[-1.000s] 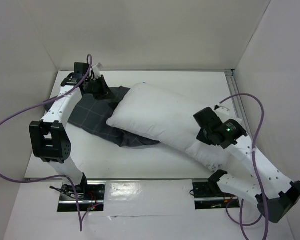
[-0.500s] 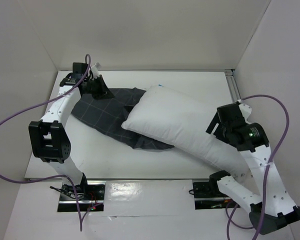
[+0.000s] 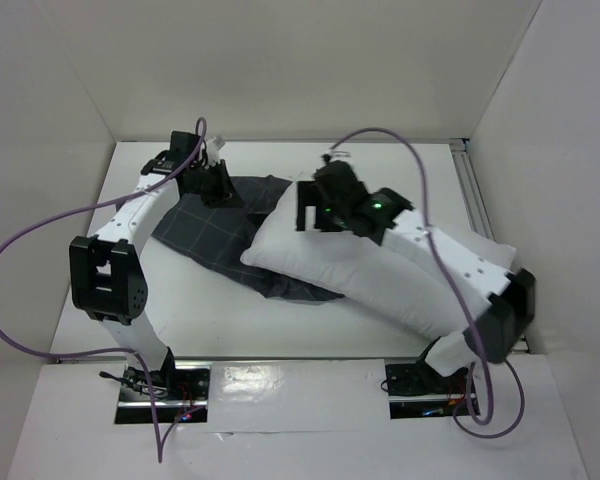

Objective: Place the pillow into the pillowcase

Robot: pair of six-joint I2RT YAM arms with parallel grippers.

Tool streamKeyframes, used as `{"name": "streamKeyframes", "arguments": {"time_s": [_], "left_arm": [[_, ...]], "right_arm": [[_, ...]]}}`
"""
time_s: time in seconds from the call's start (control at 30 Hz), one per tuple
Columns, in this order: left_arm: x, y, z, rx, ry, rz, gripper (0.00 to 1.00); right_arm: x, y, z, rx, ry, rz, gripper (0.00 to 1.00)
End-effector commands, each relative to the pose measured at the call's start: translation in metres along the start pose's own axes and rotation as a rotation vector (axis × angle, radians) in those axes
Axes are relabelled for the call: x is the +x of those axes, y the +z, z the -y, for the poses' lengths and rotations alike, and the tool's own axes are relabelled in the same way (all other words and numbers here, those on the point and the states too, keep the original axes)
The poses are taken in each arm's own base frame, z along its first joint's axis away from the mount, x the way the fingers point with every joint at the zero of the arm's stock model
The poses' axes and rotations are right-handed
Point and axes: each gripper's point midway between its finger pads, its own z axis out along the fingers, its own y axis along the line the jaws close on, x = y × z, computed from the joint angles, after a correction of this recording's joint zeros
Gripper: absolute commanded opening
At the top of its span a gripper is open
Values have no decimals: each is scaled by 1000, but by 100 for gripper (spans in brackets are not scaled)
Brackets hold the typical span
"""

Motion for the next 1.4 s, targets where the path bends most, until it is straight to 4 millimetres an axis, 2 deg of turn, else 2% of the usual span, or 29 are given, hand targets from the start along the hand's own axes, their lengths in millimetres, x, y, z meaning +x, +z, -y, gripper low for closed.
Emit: {"name": "streamKeyframes", "arguments": {"time_s": [0.0, 0.03, 0.07, 0.13, 0.23, 0.27, 0.3, 0.33, 0.37, 0.4, 0.47, 0.5, 0.57, 0.6, 0.7, 0.73, 0.77, 0.83, 0.9, 0.97, 1.0, 1.1, 1.23, 1.3, 1.37], "left_arm": [[4, 1, -9, -51, -4, 16, 0], [1, -4, -7, -56, 3, 33, 0], [4, -4, -8, -73, 9, 36, 0], [7, -5, -12, -93, 6, 38, 0], [13, -4, -19, -113, -1, 30, 0], [16, -3, -22, -126, -4, 27, 0], [16, -3, -22, -126, -4, 27, 0], [18, -4, -23, -129, -8, 19, 0], [18, -4, -23, -130, 2, 18, 0], [17, -4, -25, -138, 3, 22, 0], [17, -4, -25, -138, 12, 21, 0], [17, -4, -25, -138, 12, 21, 0], [19, -2, -22, -133, 20, 16, 4], [22, -1, -17, -120, 36, 6, 11], [26, 8, -7, -107, 59, -13, 30], [27, 12, -10, -112, 54, -24, 38], [28, 12, -1, -92, 69, -26, 54], [35, 21, 7, -71, 86, -49, 67], [36, 29, 10, -66, 87, -59, 82], [38, 36, 11, -91, 103, -60, 86], [39, 42, -2, -145, 95, -66, 86], [38, 51, -14, -232, 107, -63, 86], [44, 75, -32, -299, 75, -103, 86], [37, 81, -37, -329, 69, -89, 83], [39, 88, -35, -328, 64, -97, 77]], "right_arm": [[-22, 21, -64, -46, -77, 117, 100], [-19, 29, -73, -57, -85, 114, 100], [-9, 47, -77, -25, -106, 107, 100], [-2, 64, -77, -3, -107, 93, 100], [18, 95, -67, 43, -88, 62, 100], [21, 103, -58, 64, -84, 53, 94], [29, 109, -49, 52, -72, 10, 80], [29, 113, -49, 33, -61, 1, 59], [26, 109, -50, 8, -48, 3, 29], [17, 96, -52, -37, -45, 28, 0], [2, 73, -56, -106, -74, 75, 0], [-6, 45, -63, -187, -74, 105, 0], [-28, 22, -56, -260, -68, 163, 0], [-38, -1, -48, -306, -46, 195, 0], [-50, -29, -38, -352, -41, 231, 0], [-53, -42, -37, -376, -38, 242, 0], [-59, -48, -33, -378, -39, 256, 0], [-61, -62, -32, -398, -37, 271, 0], [-61, -63, -28, -411, -24, 263, 0], [-60, -64, -24, -422, -19, 258, 0], [-63, -69, -26, -432, -11, 274, 0], [-62, -70, -28, -442, -4, 267, 0], [-63, -70, -26, -445, -2, 266, 0], [-64, -71, -28, -457, -4, 270, 0], [-64, -71, -28, -457, -4, 270, 0]]}}
